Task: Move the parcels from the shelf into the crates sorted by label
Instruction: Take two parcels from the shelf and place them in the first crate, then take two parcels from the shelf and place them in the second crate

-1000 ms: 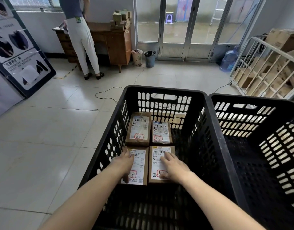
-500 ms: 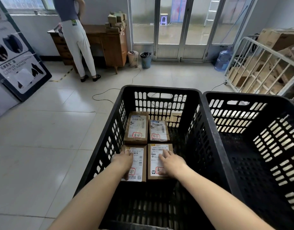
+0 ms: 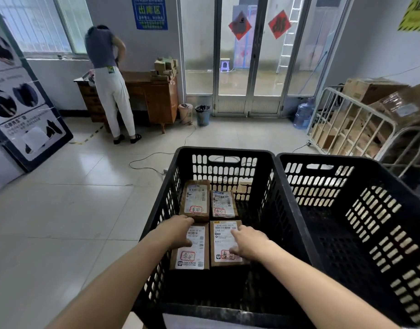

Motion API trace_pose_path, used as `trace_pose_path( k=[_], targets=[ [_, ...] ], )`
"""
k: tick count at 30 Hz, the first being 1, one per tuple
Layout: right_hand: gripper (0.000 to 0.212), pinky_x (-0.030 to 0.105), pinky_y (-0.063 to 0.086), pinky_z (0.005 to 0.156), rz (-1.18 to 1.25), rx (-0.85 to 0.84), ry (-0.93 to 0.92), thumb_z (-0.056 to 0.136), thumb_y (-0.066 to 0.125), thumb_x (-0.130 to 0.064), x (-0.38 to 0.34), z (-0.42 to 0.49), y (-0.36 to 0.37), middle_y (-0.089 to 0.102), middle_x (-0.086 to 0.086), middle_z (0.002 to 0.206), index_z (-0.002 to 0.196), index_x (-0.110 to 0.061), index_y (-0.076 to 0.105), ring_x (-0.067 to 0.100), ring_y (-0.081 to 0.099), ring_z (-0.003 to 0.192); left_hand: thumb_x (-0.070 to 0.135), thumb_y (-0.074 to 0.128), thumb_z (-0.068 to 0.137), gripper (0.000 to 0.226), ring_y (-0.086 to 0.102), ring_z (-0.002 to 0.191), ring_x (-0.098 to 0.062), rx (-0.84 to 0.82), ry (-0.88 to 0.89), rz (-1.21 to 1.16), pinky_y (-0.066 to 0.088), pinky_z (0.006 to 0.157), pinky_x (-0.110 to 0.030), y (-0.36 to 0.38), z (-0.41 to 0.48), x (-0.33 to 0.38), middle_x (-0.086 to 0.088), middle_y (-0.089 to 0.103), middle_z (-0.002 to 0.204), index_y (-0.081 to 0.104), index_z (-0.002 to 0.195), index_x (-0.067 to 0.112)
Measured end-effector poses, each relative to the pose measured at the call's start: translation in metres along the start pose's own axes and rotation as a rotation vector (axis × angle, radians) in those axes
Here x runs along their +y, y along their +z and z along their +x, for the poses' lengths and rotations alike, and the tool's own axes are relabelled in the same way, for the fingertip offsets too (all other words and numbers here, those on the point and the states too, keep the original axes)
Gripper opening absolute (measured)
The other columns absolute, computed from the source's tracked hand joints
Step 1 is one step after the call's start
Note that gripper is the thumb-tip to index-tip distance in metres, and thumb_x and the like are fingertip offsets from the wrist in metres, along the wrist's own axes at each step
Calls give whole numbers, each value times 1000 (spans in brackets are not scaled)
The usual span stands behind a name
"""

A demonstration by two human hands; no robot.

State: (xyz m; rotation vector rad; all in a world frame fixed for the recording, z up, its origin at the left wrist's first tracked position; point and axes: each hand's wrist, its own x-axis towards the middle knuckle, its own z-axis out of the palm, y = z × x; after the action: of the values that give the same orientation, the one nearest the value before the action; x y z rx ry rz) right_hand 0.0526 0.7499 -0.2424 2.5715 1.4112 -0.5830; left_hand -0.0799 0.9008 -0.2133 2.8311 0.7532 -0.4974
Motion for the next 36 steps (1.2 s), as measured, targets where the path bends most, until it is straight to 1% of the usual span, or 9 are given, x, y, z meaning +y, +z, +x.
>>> trace_pose_path(
  k=[8,12,15,19,22,26,29,34,36],
  targets=[
    [49,41,46,92,55,143,50,91,50,-40,-5,-52,-23,49,11,129,131,-12,42,29,49,118,33,61,85,49,53,117,-17,169,71,-69,49,96,-37,-15,-27,18,-1,54,131,47,130,18],
    [51,43,44,97,89,233,88,92,49,-39,-4,-91,-32,48,12,131,133,-11,41,30,48,122,34,58,88,53,49,124,-20,244,203,-103,44,103,-36,-29,-40,47,-3,50,137,42,136,16],
    [51,44,43,100,105,317,123,93,49,-39,0,-123,-38,47,11,135,135,-11,40,30,46,125,37,56,89,57,44,129,-22,294,287,-94,42,104,-38,-40,-53,75,-4,45,142,38,139,15],
    [52,43,41,102,129,415,192,93,48,-40,14,-173,-39,47,11,136,136,-11,40,29,44,126,36,56,89,58,42,131,-22,301,384,-122,40,105,-38,-44,-72,114,-5,44,143,36,140,17],
    [50,41,42,99,183,472,278,92,48,-41,30,-212,-36,50,10,131,132,-12,43,28,46,123,36,57,89,57,45,128,-23,308,467,-110,41,103,-39,-47,-87,144,-5,47,139,38,139,17],
    [52,41,40,101,220,509,428,93,46,-43,52,-268,-26,47,12,135,134,-10,40,29,43,126,36,57,88,56,45,128,-25,320,583,-81,41,104,-40,-48,-106,190,-7,47,139,40,137,15],
    [54,39,40,101,243,532,539,92,47,-43,71,-310,-15,47,10,135,136,-12,39,27,43,127,37,57,88,59,44,129,-25,312,657,-55,41,104,-39,-47,-123,228,-6,46,139,38,140,15],
    [50,37,40,97,257,576,694,91,49,-43,100,-384,0,49,11,133,130,-12,44,29,45,124,36,57,87,54,46,126,-26,316,774,-3,43,101,-39,-42,-155,293,-7,49,135,43,135,14],
    [52,39,41,99,263,592,755,91,49,-43,110,-417,8,48,12,134,131,-11,44,29,44,125,36,56,86,54,47,124,-25,314,817,5,44,99,-39,-39,-169,320,-7,49,134,44,133,13]
  ],
)
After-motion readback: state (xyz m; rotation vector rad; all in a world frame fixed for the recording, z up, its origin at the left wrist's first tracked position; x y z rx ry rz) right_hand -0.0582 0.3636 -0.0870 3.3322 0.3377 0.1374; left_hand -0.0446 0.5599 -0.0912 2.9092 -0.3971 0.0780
